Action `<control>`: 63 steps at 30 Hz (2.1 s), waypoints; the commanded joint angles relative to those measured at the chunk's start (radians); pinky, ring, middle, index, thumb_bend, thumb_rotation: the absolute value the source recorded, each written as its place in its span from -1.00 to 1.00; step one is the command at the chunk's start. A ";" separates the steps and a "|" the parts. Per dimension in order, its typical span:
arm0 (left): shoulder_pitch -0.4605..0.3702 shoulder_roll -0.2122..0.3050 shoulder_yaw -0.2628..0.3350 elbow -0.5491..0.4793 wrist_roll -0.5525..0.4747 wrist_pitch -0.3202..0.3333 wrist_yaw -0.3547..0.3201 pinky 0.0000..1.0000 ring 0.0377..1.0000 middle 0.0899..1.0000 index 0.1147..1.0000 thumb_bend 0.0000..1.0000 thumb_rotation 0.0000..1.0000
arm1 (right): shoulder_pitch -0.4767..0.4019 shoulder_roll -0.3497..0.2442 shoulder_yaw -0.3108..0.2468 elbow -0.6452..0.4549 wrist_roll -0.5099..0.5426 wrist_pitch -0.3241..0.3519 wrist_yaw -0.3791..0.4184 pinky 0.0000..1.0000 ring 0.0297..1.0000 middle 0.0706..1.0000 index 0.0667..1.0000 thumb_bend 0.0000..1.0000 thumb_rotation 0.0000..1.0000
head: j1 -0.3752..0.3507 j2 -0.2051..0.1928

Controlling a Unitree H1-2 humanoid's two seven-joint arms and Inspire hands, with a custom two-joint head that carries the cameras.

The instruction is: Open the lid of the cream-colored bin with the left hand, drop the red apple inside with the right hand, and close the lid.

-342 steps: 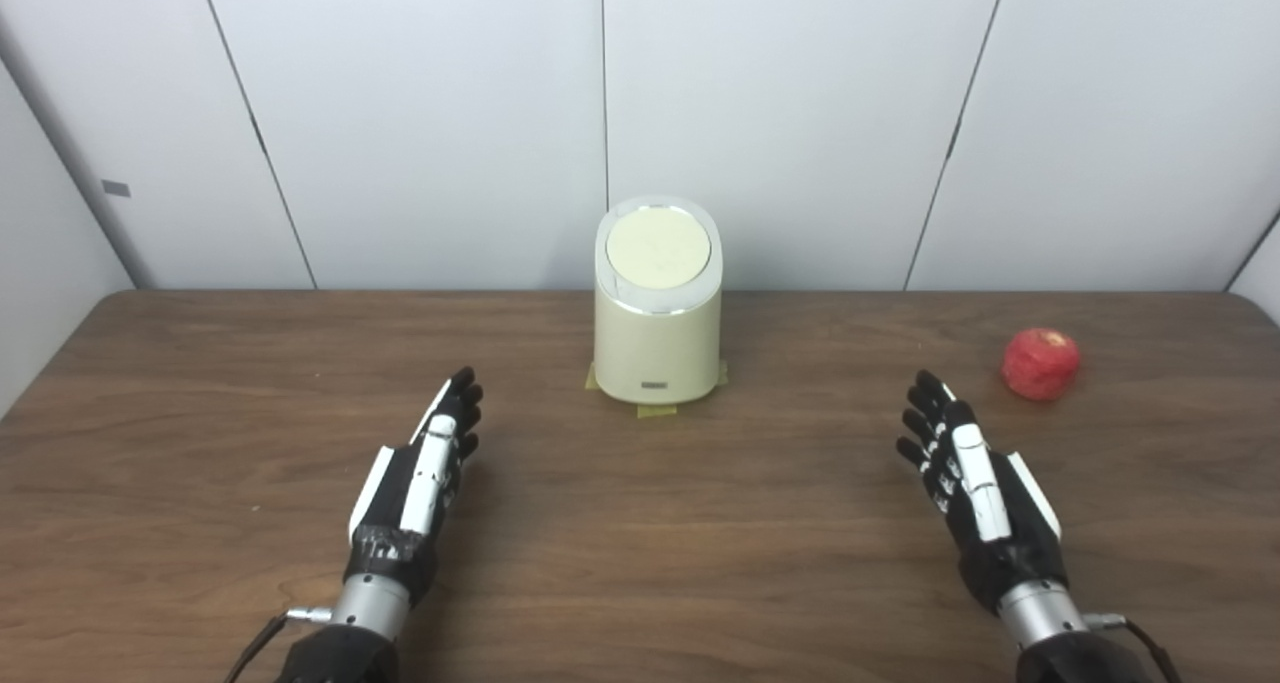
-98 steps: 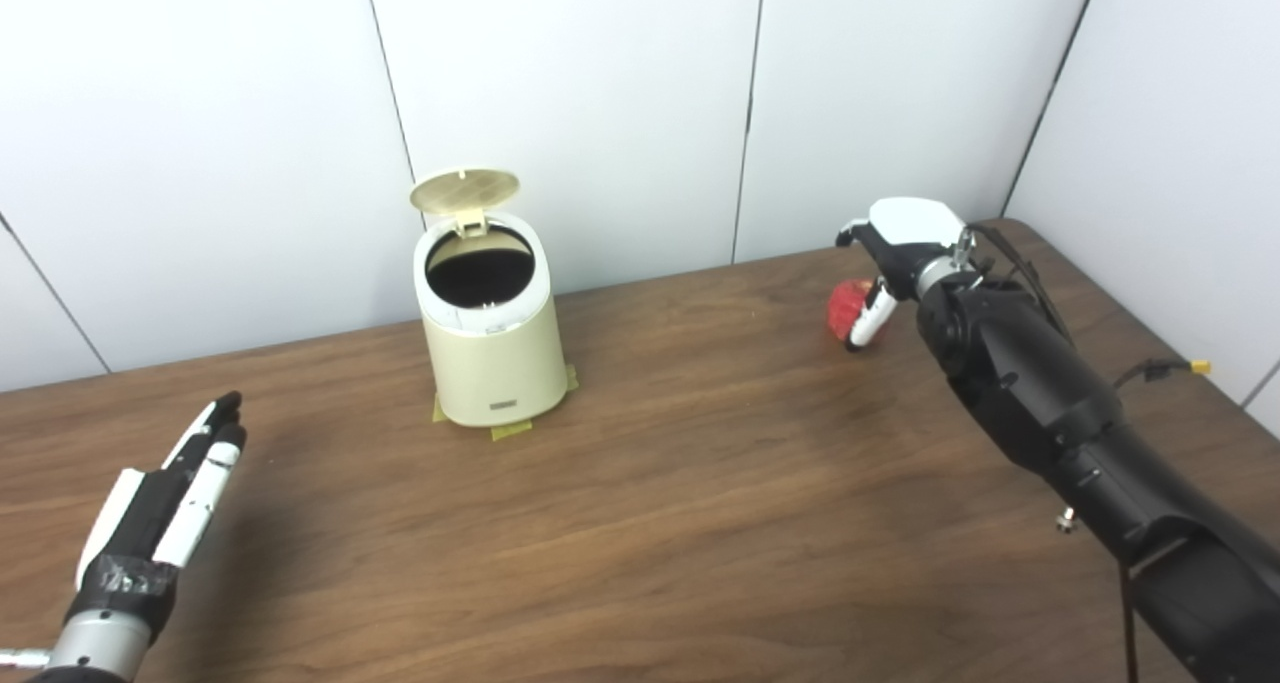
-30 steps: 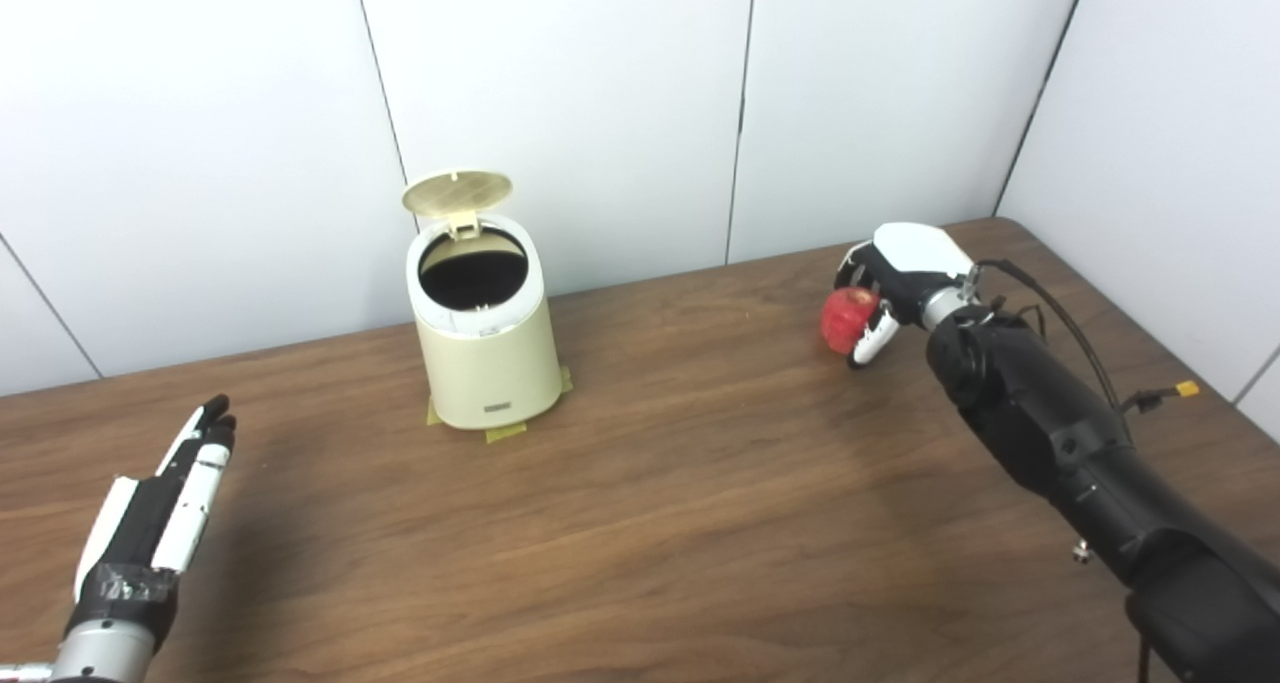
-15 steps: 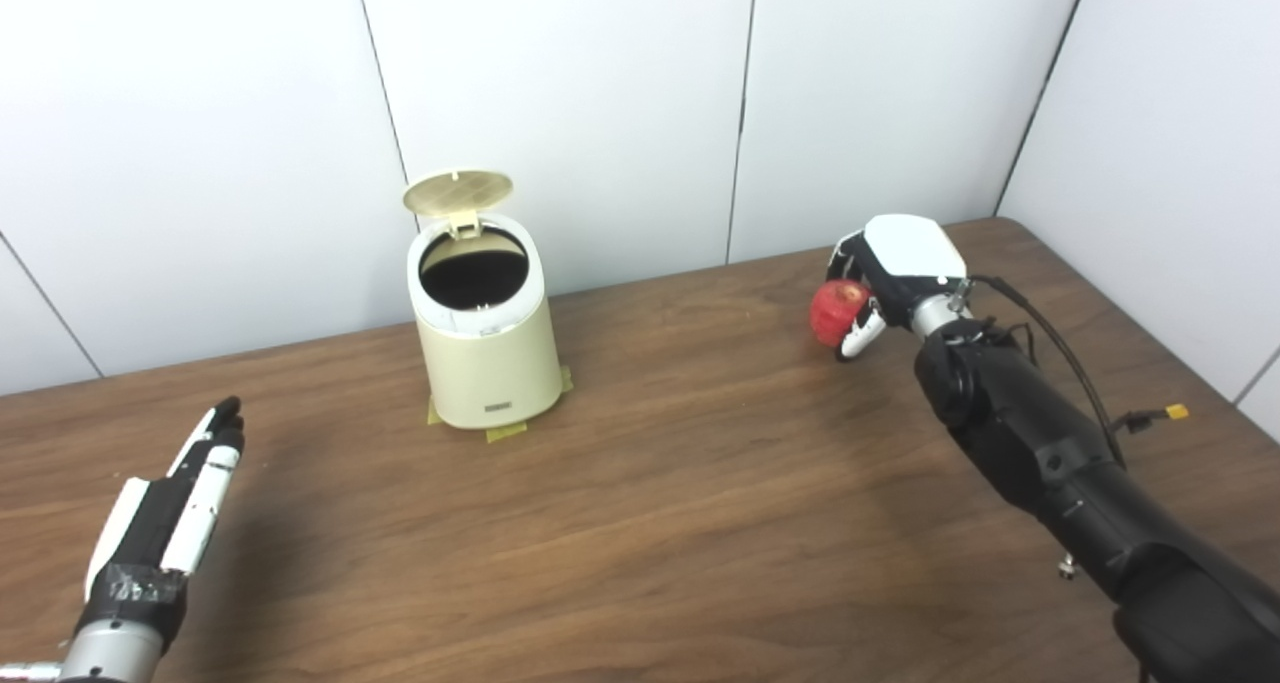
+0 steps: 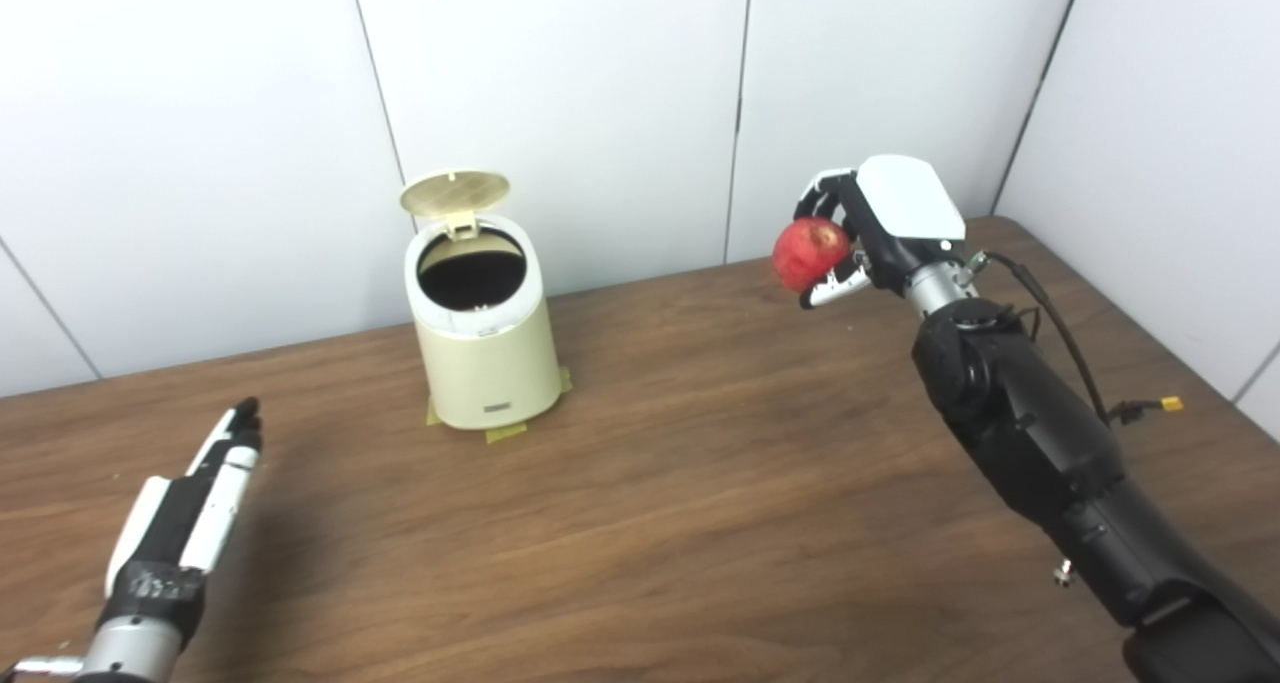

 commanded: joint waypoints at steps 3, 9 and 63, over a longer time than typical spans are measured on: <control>-0.014 0.015 -0.006 -0.012 0.019 -0.038 0.016 1.00 1.00 0.98 1.00 -0.12 1.00 | -0.067 0.014 -0.005 -0.080 0.001 -0.057 0.002 -0.25 -0.24 -0.01 -0.06 0.00 -1.00 | 0.054 -0.001; -0.007 0.006 -0.022 0.031 0.042 -0.095 0.031 1.00 1.00 0.97 1.00 0.16 0.98 | -0.117 0.084 0.028 -0.172 -0.016 -0.101 0.027 -0.42 -0.22 0.03 -0.09 -0.02 -1.00 | 0.119 -0.011; -0.012 -0.104 -0.066 0.030 0.137 -0.119 0.099 0.97 0.98 0.95 0.99 0.24 1.00 | -0.417 0.382 0.124 0.309 0.003 -0.203 -0.040 -0.44 -0.23 0.01 -0.07 -0.02 -1.00 | 0.268 -0.027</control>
